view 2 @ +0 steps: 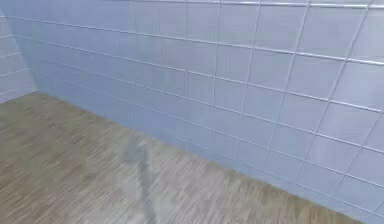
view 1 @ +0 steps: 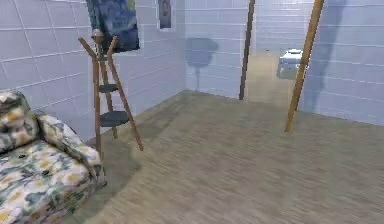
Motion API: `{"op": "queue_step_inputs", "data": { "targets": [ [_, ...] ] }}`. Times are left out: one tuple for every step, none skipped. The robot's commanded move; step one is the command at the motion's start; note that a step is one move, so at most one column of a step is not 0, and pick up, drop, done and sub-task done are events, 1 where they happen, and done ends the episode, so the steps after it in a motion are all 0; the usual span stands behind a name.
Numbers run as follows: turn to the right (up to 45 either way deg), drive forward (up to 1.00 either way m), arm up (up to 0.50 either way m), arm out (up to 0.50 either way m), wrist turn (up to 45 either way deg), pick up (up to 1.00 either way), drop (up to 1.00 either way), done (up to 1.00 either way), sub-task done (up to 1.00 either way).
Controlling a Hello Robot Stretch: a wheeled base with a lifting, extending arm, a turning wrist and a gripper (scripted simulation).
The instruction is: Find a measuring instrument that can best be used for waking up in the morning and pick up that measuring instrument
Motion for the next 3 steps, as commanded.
{"op": "queue_step_inputs", "data": {
  "targets": [
    [18.0,0.0,0.0,0.0,0.0,0.0,0.0,0.0,0.0],
    [0.0,1.0,0.0,0.0,0.0,0.0,0.0,0.0,0.0],
    [3.0,0.0,0.0,0.0,0.0,0.0,0.0,0.0,0.0]
  ]
}}
